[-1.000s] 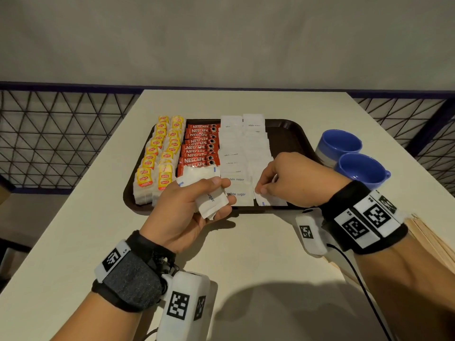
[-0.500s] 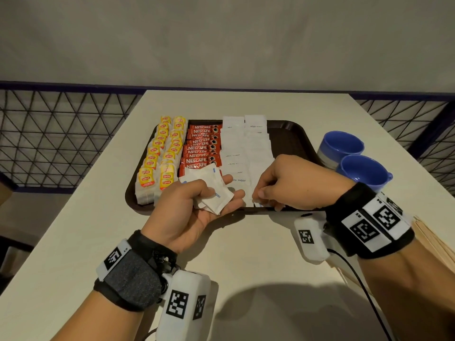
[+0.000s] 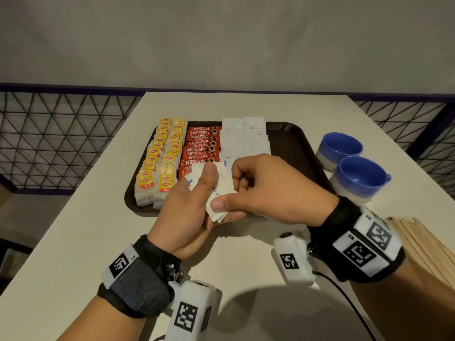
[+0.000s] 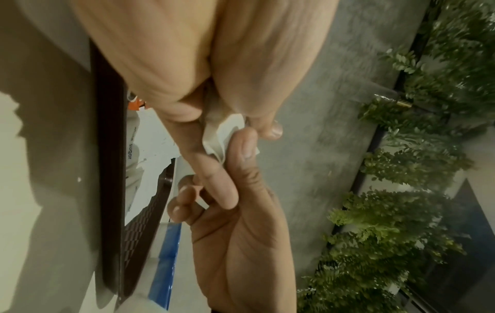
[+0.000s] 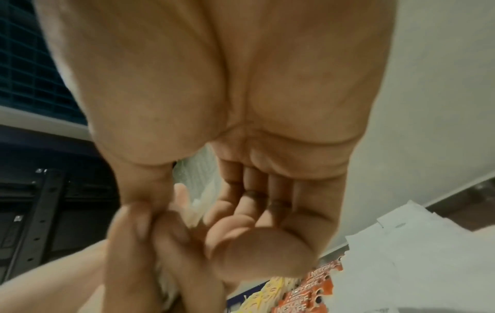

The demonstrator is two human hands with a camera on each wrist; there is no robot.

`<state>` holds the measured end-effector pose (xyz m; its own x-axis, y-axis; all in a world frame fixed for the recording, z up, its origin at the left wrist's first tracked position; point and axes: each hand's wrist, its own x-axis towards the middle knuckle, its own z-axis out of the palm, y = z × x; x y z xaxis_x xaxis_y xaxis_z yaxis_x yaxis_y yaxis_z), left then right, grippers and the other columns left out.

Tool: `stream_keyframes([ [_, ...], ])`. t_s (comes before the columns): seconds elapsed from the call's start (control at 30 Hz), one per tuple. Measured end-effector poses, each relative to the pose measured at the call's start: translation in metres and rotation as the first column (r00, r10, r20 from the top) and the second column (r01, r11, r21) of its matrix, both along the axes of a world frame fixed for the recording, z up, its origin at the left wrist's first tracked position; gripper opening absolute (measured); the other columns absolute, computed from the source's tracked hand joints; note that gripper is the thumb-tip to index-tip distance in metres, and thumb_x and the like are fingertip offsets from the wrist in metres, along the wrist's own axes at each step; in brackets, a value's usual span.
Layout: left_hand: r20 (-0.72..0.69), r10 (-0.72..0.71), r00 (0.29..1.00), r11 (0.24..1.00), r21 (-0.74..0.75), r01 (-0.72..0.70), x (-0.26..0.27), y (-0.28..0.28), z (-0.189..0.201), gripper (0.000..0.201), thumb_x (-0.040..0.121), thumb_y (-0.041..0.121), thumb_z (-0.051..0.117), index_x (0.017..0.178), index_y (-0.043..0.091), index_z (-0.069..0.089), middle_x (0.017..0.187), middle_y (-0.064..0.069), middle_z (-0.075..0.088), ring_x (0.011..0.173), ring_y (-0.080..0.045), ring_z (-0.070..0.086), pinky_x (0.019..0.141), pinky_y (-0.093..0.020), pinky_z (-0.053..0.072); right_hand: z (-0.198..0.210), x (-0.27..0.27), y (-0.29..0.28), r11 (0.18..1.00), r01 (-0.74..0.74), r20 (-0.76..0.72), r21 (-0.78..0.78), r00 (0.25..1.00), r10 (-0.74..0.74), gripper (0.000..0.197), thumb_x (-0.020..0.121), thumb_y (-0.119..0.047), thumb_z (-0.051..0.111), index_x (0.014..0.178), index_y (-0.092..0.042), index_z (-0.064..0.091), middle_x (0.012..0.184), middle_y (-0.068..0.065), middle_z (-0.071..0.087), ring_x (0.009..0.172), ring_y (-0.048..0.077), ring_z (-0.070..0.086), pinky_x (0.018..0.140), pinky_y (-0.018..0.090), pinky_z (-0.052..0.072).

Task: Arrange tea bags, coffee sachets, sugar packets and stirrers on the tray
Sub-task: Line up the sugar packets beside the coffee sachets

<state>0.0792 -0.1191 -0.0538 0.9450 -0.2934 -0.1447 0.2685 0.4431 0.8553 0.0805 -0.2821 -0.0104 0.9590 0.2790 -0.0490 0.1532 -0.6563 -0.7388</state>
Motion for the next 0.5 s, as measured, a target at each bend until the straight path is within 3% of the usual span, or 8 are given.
stream_keyframes([
  [0.1,-0.041,-0.039,0.998,0.998,-0.057,0.037,0.002,0.004,0.000,0.052,0.102,0.045,0.045,0.138,0.009,0.057,0.124,-0.019,0.073,0.111,-0.034,0.073,0.077,-0.044,0.065,0.003,0.004,-0.007,0.996,0.041,-0.012,0.083,0.999,-0.040,0.025,0.079,-0.026,0.091,0.087,-0.012,0.072,0.071,0.009,0.072,0.058,0.014,0.062,0.071,0.041,0.060],
  [0.17,-0.056,-0.070,0.996,0.988,-0.142,0.062,0.003,0.008,-0.003,0.041,0.103,0.022,0.050,0.140,0.004,0.054,0.129,-0.023,0.069,0.116,-0.040,0.069,0.085,-0.052,0.063,0.005,0.006,-0.013,0.991,0.060,-0.026,0.118,0.998,-0.058,0.019,0.082,-0.018,0.088,0.095,-0.013,0.075,0.077,0.010,0.075,0.061,0.021,0.070,0.074,0.042,0.063],
  [0.23,-0.029,-0.099,0.995,0.978,-0.188,0.091,0.004,0.011,-0.008,0.049,0.092,0.000,0.051,0.141,0.006,0.053,0.132,-0.022,0.068,0.116,-0.045,0.068,0.087,-0.055,0.061,0.007,0.008,-0.017,0.988,0.073,-0.019,0.134,0.997,-0.071,0.023,0.084,-0.015,0.085,0.105,-0.014,0.075,0.080,0.011,0.077,0.068,0.026,0.075,0.075,0.039,0.065],
  [0.37,0.039,-0.083,0.996,0.988,-0.127,0.088,0.008,0.011,-0.010,0.054,0.095,-0.012,0.046,0.144,0.012,0.050,0.131,-0.017,0.070,0.116,-0.039,0.069,0.088,-0.049,0.062,0.011,0.010,-0.022,0.979,0.123,-0.031,0.165,0.992,-0.119,0.023,0.088,-0.011,0.080,0.110,-0.014,0.074,0.085,0.009,0.079,0.074,0.030,0.075,0.068,0.031,0.065],
  [0.5,0.055,-0.051,0.997,0.996,-0.075,0.056,0.008,0.012,-0.009,0.055,0.093,-0.008,0.055,0.143,0.014,0.051,0.129,-0.016,0.071,0.109,-0.034,0.073,0.074,-0.037,0.063,0.011,0.011,-0.022,0.973,0.135,-0.048,0.189,0.991,-0.128,0.015,0.090,-0.008,0.078,0.103,-0.013,0.073,0.086,0.008,0.080,0.075,0.030,0.075,0.067,0.033,0.065],
])
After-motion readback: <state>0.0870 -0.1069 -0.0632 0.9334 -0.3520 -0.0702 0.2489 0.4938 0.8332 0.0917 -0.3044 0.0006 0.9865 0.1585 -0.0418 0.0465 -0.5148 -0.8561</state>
